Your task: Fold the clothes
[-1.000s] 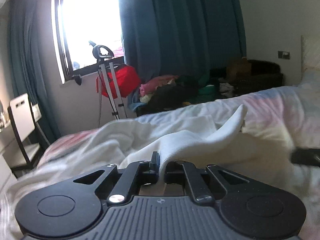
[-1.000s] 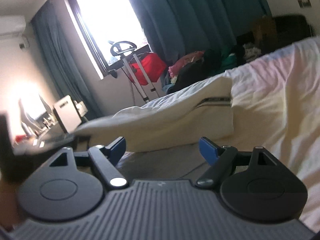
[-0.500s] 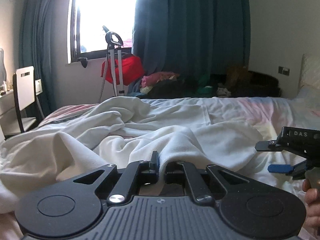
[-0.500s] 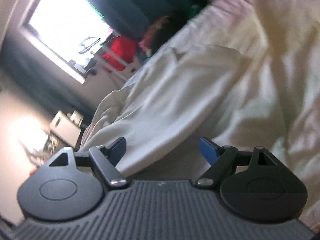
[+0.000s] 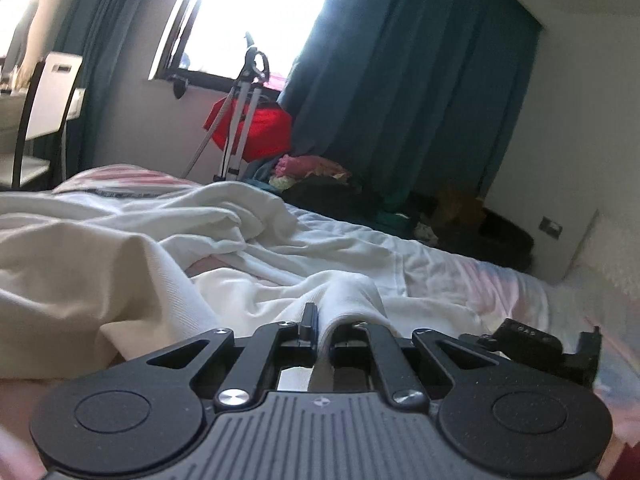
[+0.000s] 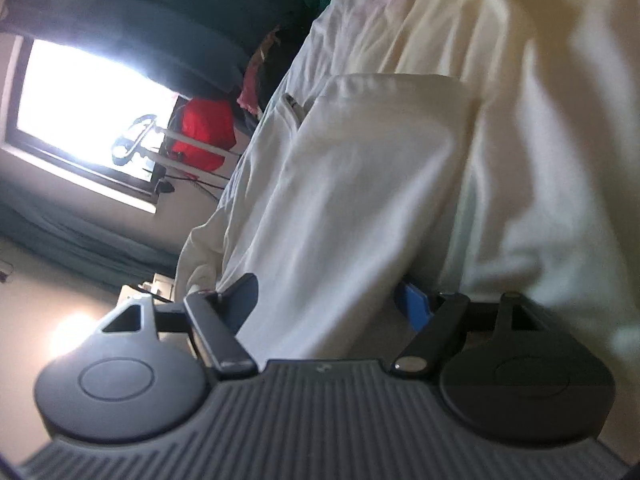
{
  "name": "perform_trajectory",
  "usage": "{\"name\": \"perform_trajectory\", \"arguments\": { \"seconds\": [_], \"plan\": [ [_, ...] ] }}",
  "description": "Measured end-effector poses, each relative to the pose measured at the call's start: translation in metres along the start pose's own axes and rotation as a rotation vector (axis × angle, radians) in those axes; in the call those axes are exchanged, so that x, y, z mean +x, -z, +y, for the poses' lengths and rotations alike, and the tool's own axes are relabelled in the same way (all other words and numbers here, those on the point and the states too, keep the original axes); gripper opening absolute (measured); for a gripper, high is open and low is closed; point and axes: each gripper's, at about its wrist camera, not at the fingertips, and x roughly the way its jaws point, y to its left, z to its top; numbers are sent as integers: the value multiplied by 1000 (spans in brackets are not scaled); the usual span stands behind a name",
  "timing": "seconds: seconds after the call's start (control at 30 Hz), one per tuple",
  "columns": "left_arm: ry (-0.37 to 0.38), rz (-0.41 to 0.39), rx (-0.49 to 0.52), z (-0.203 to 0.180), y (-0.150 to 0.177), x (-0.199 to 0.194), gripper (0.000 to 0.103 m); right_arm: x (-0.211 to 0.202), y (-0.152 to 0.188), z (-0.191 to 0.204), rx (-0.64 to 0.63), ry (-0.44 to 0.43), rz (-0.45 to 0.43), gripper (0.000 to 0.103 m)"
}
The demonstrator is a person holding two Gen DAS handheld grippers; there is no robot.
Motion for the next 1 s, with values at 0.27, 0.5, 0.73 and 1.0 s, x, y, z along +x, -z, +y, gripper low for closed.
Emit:
{"name": "perform_trajectory", "arguments": {
  "seconds": [0.27, 0.5, 0.73, 1.0],
  "plan": [
    [23, 27, -10, 5, 5, 7, 5, 21, -36, -6, 36, 92, -134, 42],
    [62, 51, 34, -13, 15, 11, 5, 0, -73, -4, -30, 123, -250, 7],
    [117, 120, 127, -36, 34, 23, 7, -79, -103, 21, -144, 179, -376, 6],
    [134, 209, 150, -47, 61, 41, 12, -138, -111, -34, -16, 262, -318, 7]
  ]
}}
